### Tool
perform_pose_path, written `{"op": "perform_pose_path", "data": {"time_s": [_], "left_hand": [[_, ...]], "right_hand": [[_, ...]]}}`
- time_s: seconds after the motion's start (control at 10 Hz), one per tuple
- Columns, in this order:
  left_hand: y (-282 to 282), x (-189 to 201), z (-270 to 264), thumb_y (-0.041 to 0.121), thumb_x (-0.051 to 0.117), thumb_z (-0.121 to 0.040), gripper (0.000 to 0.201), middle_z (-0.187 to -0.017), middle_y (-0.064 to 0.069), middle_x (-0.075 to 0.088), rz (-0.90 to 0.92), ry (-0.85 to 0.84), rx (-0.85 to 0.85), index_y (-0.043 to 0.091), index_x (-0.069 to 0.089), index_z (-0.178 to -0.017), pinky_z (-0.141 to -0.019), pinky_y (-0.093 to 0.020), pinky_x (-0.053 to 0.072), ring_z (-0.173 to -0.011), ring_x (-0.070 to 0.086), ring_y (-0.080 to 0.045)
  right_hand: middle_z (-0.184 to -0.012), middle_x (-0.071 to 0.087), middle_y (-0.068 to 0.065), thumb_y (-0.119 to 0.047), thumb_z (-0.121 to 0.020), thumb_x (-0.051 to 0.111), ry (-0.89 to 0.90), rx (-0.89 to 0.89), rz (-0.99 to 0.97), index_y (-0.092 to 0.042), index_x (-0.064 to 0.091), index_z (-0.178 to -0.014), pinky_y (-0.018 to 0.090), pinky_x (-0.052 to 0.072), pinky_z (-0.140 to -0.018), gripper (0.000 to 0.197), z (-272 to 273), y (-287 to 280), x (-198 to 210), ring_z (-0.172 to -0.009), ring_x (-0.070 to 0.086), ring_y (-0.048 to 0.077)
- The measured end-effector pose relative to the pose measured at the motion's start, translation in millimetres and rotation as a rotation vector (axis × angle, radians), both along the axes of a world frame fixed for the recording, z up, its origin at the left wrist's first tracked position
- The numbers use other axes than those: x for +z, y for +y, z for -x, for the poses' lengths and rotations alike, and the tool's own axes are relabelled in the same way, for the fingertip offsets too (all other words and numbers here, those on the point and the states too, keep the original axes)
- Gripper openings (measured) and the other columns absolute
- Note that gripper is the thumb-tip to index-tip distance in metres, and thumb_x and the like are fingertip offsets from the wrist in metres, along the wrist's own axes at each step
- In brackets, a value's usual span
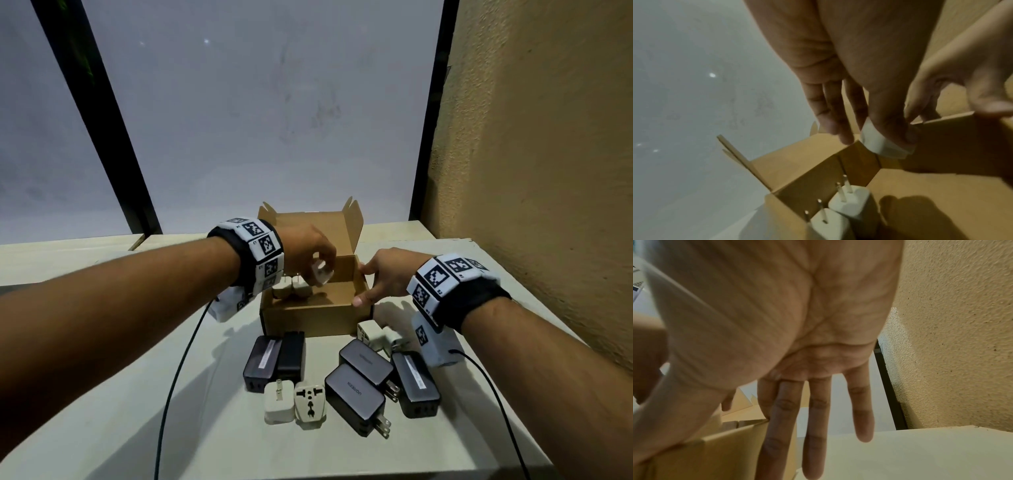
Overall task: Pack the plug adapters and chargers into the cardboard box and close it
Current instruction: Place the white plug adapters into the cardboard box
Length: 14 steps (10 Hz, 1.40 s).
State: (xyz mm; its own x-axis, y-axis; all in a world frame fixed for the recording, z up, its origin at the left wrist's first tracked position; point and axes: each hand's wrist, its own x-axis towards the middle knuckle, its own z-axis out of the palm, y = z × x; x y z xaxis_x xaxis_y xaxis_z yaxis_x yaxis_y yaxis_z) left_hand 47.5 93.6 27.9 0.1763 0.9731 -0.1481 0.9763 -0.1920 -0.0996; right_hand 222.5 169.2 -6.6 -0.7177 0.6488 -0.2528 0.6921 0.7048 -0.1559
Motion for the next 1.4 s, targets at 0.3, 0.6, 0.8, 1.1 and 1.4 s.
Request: {"op": "perform_pose_path", "data": {"time_s": [0.3, 0.6, 0.8, 1.1, 1.4], "left_hand": [[38.2, -22.4, -17.5, 0.022, 0.068, -0.085, 0.035, -0.113, -0.007, 0.064, 0.168, 0.152, 0.002, 0.009, 0.062, -0.117, -0.091, -0.029, 0.047, -0.104, 0.060, -0.024], [52.9, -33.6, -18.1, 0.015, 0.057, -0.086, 0.011, -0.081, -0.001, 0.056, 0.292, 0.279, 0.058, 0.017, 0.057, -0.076, -0.076, -0.027, 0.052, -0.078, 0.055, -0.018], [45.5, -27.6, -18.8, 0.017, 0.066, -0.086, 0.030, -0.102, 0.002, 0.062, 0.209, 0.131, 0.005, 0.015, 0.063, -0.116, -0.077, -0.026, 0.052, -0.096, 0.059, -0.017], [40.9, -31.6, -22.2, 0.016, 0.058, -0.092, 0.029, -0.123, -0.010, 0.063, 0.243, 0.363, -0.055, 0.010, 0.064, -0.119, -0.086, -0.030, 0.050, -0.105, 0.061, -0.026], [36.6, -32.7, -20.1, 0.017, 0.060, -0.091, 0.029, -0.124, -0.008, 0.061, 0.237, 0.347, -0.003, 0.016, 0.065, -0.120, -0.093, -0.038, 0.051, -0.110, 0.059, -0.028]], "right_hand": [[-0.084, 0.073, -0.005, -0.063, -0.075, 0.065, 0.026, 0.042, 0.002, -0.016, 0.053, -0.134, 0.033, 0.049, -0.082, 0.077, -1.8, 2.5, -0.4, -0.080, 0.063, 0.013], [-0.090, 0.075, -0.002, -0.064, -0.077, 0.061, -0.001, 0.055, 0.008, -0.016, 0.039, -0.145, 0.030, 0.045, -0.084, 0.086, -2.7, 2.3, 0.0, -0.085, 0.061, 0.013], [-0.079, 0.072, -0.007, -0.065, -0.074, 0.063, 0.025, 0.040, 0.037, -0.017, 0.045, -0.141, 0.030, 0.046, -0.082, 0.084, -2.9, 4.7, -1.1, -0.081, 0.063, 0.010], [-0.085, 0.074, -0.005, -0.066, -0.072, 0.064, 0.028, 0.006, 0.040, -0.017, 0.040, -0.145, 0.030, 0.045, -0.084, 0.091, -1.9, 5.7, -2.6, -0.083, 0.060, 0.010], [-0.079, 0.072, -0.007, -0.067, -0.072, 0.065, 0.027, -0.020, 0.052, -0.020, 0.038, -0.146, 0.030, 0.043, -0.084, 0.092, -2.9, 3.1, 0.6, -0.086, 0.060, 0.010]]}}
